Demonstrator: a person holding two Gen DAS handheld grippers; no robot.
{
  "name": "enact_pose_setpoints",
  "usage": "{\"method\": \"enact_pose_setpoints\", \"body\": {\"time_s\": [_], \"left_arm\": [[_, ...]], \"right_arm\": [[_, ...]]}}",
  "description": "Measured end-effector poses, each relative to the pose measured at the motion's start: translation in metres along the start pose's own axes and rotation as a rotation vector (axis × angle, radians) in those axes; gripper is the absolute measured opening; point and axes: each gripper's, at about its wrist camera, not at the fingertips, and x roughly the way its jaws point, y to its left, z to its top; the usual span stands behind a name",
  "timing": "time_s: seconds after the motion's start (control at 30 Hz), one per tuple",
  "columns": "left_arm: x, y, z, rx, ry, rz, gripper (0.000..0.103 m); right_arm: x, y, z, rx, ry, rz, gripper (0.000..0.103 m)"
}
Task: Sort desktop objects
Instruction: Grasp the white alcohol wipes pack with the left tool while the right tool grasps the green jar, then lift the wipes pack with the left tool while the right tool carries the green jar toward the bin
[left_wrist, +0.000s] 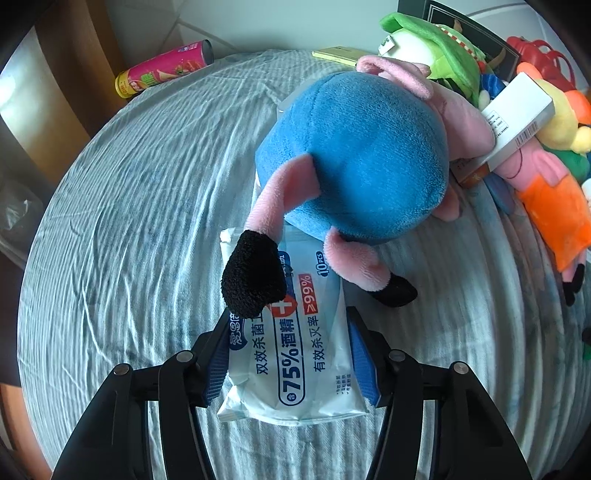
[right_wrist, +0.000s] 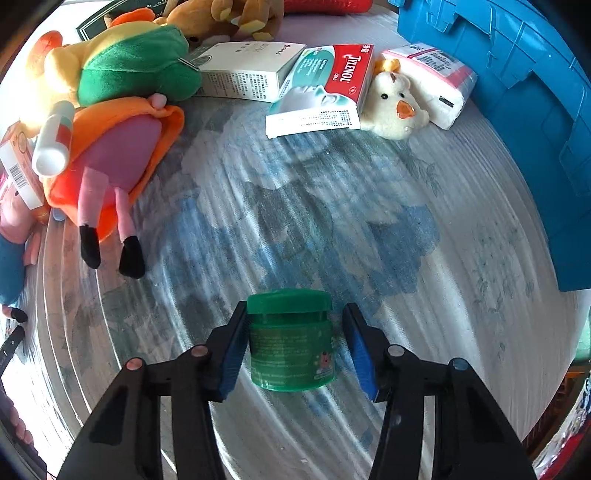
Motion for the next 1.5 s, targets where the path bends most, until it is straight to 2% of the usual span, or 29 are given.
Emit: {"method": "enact_pose_setpoints", "body": {"time_s": [0.13, 0.23, 0.6, 0.67, 0.73, 0.8, 0.83, 0.97, 1.17, 1.33, 1.5], "left_arm": [[-0.005, -0.003, -0.005, 0.006, -0.003, 0.006, 0.051], [-0.009, -0.004, -0.009, 0.011, -0.005, 0.010, 0.047], [-0.052, -0.019, -0.037, 0.020, -0.065, 0.002, 0.045], [-0.061, -0.022, -0.042, 0.022, -0.076, 0.000, 0.045], [-0.069, -0.026, -0.047, 0.021, -0.089, 0.000, 0.045], [-0.081, -0.036, -0.051, 0.005, -0.106, 0.005, 0.045], [-0.086, -0.041, -0.053, -0.002, -0.114, 0.008, 0.045], [-0.110, -0.063, -0.061, -0.028, -0.151, 0.016, 0.045], [-0.153, -0.111, -0.065, -0.032, -0.227, 0.000, 0.045], [-0.190, -0.150, -0.066, 0.036, -0.287, -0.042, 0.045], [-0.219, -0.181, -0.067, 0.106, -0.337, -0.106, 0.045]], "right_arm": [[-0.003, 0.004, -0.002, -0.011, -0.001, -0.001, 0.050], [-0.009, 0.006, -0.005, -0.013, -0.006, 0.006, 0.041], [-0.048, 0.015, -0.020, -0.061, -0.065, 0.044, 0.040], [-0.055, 0.012, -0.024, -0.078, -0.072, 0.057, 0.040], [-0.061, -0.008, -0.043, -0.101, -0.084, 0.076, 0.040], [-0.065, -0.008, -0.050, -0.125, -0.093, 0.101, 0.040], [-0.054, -0.003, -0.055, -0.139, -0.098, 0.111, 0.040], [-0.053, -0.022, -0.036, -0.213, -0.132, 0.158, 0.040], [-0.091, -0.022, -0.032, -0.349, -0.236, 0.253, 0.040], [-0.128, -0.027, -0.039, -0.382, -0.311, 0.300, 0.040], [-0.162, -0.035, -0.049, -0.370, -0.375, 0.286, 0.040]]}}
